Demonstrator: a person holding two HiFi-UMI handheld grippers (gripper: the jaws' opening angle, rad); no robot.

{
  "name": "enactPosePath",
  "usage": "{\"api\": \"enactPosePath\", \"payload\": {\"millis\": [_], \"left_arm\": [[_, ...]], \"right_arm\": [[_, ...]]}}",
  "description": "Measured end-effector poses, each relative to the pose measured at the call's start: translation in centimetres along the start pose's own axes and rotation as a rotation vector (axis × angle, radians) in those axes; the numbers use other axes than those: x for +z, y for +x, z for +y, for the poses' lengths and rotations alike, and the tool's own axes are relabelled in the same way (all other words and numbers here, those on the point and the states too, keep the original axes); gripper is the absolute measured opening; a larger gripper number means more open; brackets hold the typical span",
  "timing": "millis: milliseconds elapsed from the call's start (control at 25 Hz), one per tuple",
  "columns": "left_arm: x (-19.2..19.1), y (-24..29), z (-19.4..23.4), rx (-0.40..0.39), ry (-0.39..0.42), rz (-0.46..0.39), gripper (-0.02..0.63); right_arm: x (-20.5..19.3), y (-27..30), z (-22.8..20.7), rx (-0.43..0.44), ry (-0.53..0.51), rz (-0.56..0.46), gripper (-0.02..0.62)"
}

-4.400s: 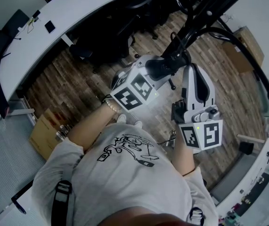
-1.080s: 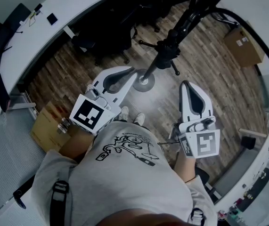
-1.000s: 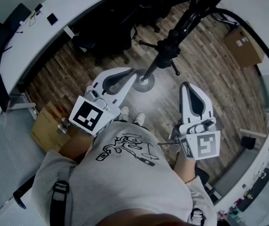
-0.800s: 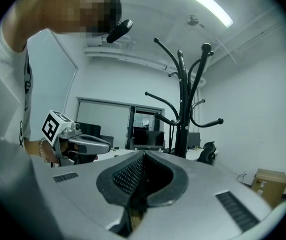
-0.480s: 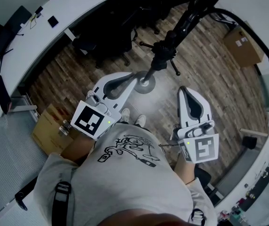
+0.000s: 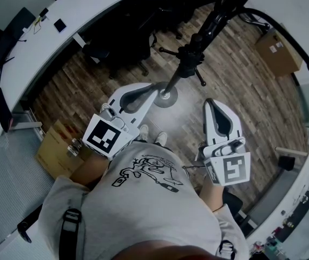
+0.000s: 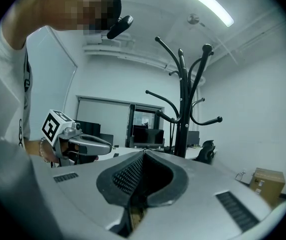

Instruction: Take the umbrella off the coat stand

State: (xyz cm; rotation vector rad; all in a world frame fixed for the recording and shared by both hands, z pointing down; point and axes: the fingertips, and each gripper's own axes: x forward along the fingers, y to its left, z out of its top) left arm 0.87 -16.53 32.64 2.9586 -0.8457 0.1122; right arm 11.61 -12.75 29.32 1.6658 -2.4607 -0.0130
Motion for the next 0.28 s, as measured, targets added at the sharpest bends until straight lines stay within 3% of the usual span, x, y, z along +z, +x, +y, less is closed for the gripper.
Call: {"api": "enactPosePath", "payload": {"millis": [160, 280], "left_arm": [[0.58, 0.17, -0.40, -0.018, 0.034, -0.035, 0.041], [0.29, 0.17, -0.52, -0.015, 0.024, -0.013, 0.041]], "right_arm": [[0.06, -0.36, -0.12, -0.006, -0.002, -0.002, 0.009], [-0.03, -0.40, -0.26, -0.006, -0.002, 0.000, 0.009]]}}
